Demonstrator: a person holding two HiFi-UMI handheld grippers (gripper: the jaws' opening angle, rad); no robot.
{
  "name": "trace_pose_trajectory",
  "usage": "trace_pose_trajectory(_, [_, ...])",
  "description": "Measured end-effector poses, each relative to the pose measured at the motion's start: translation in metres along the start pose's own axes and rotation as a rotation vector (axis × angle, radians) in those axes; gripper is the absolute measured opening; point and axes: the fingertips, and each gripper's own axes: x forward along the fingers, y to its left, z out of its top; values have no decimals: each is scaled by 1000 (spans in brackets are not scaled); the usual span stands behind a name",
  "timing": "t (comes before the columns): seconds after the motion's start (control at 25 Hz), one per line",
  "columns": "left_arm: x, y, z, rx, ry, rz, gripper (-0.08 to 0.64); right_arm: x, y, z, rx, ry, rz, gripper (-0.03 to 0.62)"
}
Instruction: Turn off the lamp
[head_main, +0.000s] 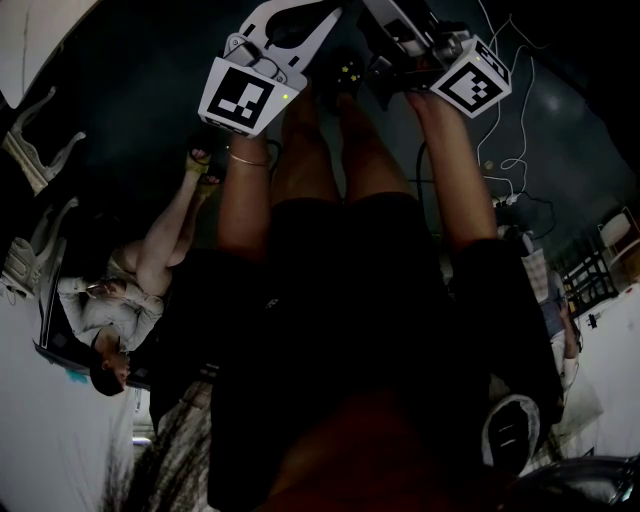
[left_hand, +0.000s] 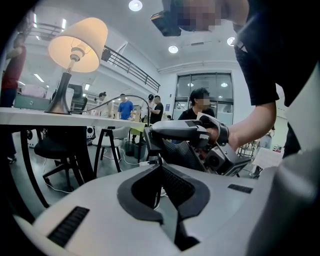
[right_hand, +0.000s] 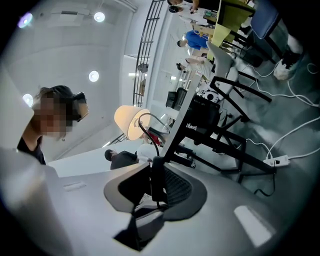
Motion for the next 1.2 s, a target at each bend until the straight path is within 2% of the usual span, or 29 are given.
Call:
trace_pose_trajectory(0.24, [0, -1, -1, 14, 12, -14, 12, 0, -1, 0, 7, -3, -2, 75])
trace_pose_trajectory(0.44, [-1, 0, -3, -25, -1, 3, 12, -2, -4, -2, 27, -5, -13, 74])
trace_pose_trajectory(0.64, [-1, -2, -3, 13, 18, -14, 12, -1, -4, -2, 38, -12, -13, 74])
trace_pose_trajectory(0.96, [-1, -3, -2, 14, 19, -25, 12, -2, -5, -3, 35, -6, -23, 74])
trace_pose_trajectory(1.2, [-1, -1, -6, -12, 15, -8, 12, -3, -7, -3, 51, -12, -31, 74])
